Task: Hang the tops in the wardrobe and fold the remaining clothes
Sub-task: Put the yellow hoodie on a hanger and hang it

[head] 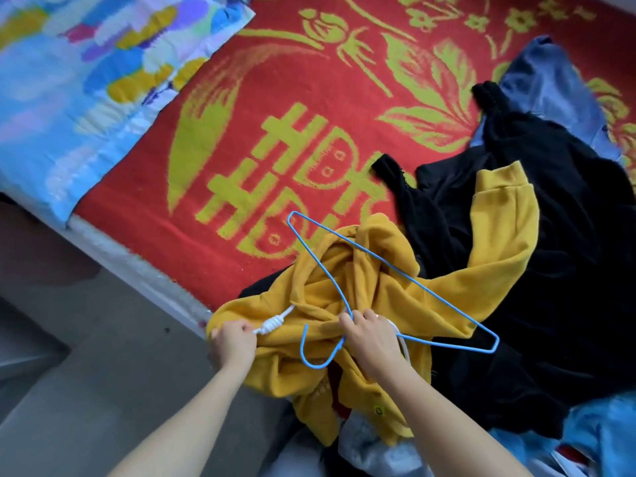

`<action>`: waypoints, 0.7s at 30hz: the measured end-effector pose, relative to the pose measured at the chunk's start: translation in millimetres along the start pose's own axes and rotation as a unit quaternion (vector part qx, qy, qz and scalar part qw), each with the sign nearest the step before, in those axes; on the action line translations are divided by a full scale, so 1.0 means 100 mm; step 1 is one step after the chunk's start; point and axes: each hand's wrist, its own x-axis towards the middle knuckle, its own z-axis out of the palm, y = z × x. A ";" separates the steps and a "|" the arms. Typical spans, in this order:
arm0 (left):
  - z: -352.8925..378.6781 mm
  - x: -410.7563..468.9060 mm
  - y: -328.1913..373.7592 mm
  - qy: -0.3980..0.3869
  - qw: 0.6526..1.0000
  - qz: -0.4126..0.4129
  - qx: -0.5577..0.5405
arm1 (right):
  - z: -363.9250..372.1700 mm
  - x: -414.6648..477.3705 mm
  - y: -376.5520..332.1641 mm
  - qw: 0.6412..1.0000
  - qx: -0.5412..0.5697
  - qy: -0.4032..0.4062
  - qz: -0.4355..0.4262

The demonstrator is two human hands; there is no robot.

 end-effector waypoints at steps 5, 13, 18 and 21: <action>0.14 -0.11 0.36 0.071 0.820 0.517 0.236 | 0.11 -0.29 0.04 0.991 0.040 0.129 0.019; 0.19 -0.04 0.82 -0.184 0.674 0.486 0.526 | 0.11 -0.47 -0.01 0.978 0.064 0.167 0.108; 0.15 -0.11 0.81 -0.151 0.564 0.581 0.567 | 0.04 -0.47 -0.11 0.981 0.070 0.125 0.127; 0.15 -0.11 0.74 -0.193 0.522 0.614 0.560 | 0.00 -0.40 -0.10 0.983 0.060 0.113 0.130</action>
